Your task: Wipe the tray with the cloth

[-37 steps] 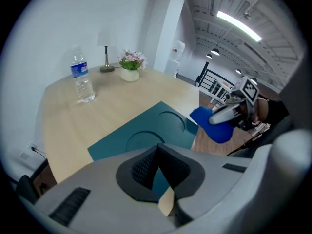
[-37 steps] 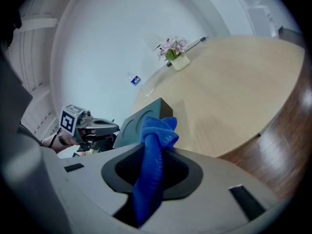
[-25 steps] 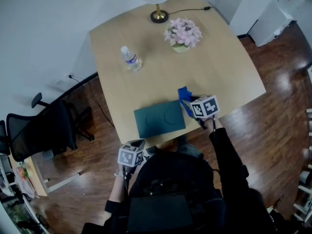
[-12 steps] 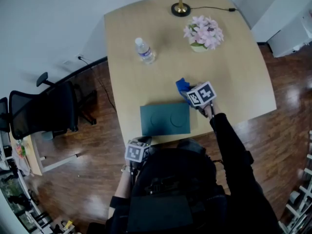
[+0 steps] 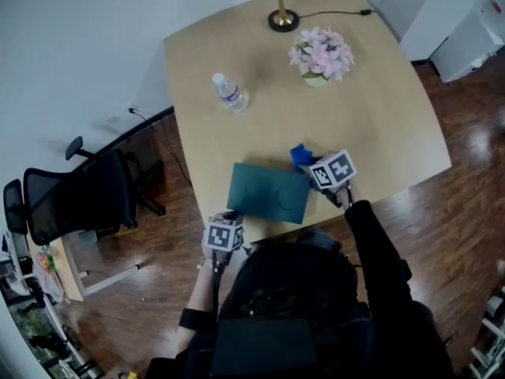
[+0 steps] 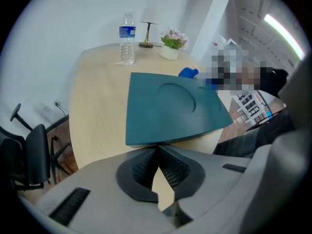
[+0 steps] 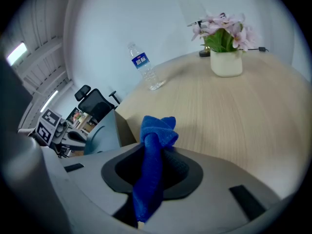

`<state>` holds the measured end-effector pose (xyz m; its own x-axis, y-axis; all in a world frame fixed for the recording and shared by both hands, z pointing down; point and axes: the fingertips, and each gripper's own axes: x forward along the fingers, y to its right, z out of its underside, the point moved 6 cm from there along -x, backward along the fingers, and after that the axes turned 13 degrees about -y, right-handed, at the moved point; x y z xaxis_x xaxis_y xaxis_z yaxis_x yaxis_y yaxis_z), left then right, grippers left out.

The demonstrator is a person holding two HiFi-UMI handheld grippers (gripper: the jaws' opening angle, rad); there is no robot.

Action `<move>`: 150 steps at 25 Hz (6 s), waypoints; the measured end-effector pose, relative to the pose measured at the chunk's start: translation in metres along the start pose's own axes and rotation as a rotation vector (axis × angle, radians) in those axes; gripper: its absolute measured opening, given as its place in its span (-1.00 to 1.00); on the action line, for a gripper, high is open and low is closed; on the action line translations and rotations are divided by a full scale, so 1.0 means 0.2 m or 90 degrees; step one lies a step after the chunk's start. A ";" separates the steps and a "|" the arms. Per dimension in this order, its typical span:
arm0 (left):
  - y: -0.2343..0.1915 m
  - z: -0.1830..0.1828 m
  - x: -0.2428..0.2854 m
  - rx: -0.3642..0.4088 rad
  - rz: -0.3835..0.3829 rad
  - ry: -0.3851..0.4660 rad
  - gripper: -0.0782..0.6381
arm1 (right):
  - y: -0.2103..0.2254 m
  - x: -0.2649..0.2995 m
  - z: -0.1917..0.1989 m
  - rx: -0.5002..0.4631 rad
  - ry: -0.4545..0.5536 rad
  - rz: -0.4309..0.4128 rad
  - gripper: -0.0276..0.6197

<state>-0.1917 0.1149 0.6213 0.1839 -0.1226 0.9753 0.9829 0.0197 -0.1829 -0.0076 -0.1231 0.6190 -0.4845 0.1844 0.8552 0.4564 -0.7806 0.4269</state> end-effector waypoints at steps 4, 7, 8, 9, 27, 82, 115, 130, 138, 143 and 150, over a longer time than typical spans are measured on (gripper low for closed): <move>-0.13 -0.17 -0.01 0.035 -0.026 0.007 -0.78 | -0.08 -0.03 0.16 0.033 0.023 -0.019 -0.62; -0.16 -0.32 -0.01 0.068 -0.031 0.023 -0.78 | -0.15 -0.03 0.31 0.065 0.032 -0.022 -0.62; -0.17 -0.37 -0.02 0.080 -0.034 0.027 -0.78 | -0.17 -0.02 0.35 0.079 0.034 -0.021 -0.62; -0.16 -0.42 -0.02 0.092 -0.037 0.030 -0.78 | -0.19 -0.02 0.40 0.094 0.035 -0.022 -0.62; 0.21 -0.60 -0.18 0.179 0.040 0.089 -0.78 | -0.02 -0.12 0.11 0.090 0.090 0.039 -0.61; 0.24 -0.61 -0.07 0.189 0.033 -0.023 -0.78 | 0.05 -0.20 0.19 -0.088 -0.028 -0.050 -0.61; 0.20 -0.61 -0.04 0.216 0.011 -0.007 -0.78 | -0.45 0.14 0.76 -0.117 -0.161 -0.096 -0.61; 0.22 -0.52 -0.09 0.162 0.030 0.066 -0.78 | -0.37 -0.29 0.47 -0.072 0.046 -0.080 -0.61; 0.29 0.00 -0.24 0.100 0.081 0.079 -0.78 | 0.02 -0.30 -0.15 -0.095 0.094 0.073 -0.61; 0.32 0.15 -0.07 0.018 0.104 0.034 -0.78 | 0.09 -0.16 -0.49 -0.175 0.052 0.084 -0.61; 0.34 0.16 -0.07 -0.083 0.112 0.040 -0.78 | 0.04 0.06 -0.59 -0.282 -0.045 0.038 -0.61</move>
<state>-0.1276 0.1494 0.5989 0.3485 -0.1905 0.9177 0.9261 -0.0808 -0.3685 -0.0976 -0.1983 0.5983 -0.4083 0.1599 0.8987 0.1106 -0.9686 0.2226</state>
